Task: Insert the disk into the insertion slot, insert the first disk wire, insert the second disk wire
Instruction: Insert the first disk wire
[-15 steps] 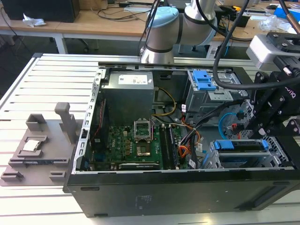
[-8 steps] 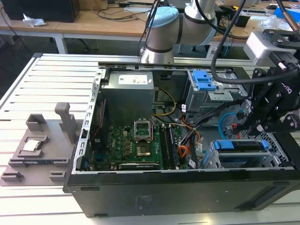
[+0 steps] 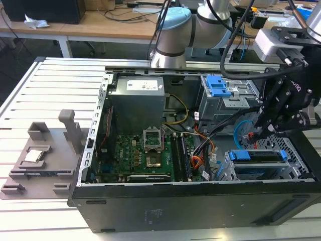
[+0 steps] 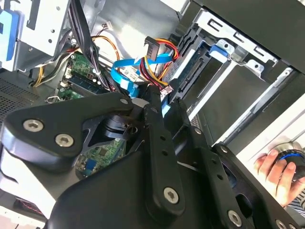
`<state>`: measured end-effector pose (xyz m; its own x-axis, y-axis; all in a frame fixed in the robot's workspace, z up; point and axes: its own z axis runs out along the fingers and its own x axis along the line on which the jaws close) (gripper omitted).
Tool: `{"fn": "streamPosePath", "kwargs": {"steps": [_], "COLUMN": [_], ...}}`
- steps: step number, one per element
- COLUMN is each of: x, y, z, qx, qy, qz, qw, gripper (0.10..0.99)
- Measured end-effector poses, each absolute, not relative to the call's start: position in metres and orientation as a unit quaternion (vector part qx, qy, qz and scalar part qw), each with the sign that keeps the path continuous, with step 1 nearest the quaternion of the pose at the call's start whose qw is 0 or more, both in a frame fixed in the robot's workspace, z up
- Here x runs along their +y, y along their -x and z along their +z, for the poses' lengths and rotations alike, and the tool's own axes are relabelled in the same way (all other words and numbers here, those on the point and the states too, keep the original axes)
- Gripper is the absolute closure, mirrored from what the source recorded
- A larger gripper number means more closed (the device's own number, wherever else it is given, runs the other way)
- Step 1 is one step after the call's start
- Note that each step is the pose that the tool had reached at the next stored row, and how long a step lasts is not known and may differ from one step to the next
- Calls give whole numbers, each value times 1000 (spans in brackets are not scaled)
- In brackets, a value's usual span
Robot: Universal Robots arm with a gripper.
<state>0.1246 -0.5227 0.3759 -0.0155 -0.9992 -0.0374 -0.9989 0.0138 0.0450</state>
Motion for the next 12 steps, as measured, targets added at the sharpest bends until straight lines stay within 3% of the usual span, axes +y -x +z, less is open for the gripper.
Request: {"fn": "streamPosePath", "kwargs": {"steps": [12], "x": [-523], "y": [-125], "z": [363], "qx": [-717], "qy": [-696], "qz": [-29], "qw": [2], "gripper": [784]}}
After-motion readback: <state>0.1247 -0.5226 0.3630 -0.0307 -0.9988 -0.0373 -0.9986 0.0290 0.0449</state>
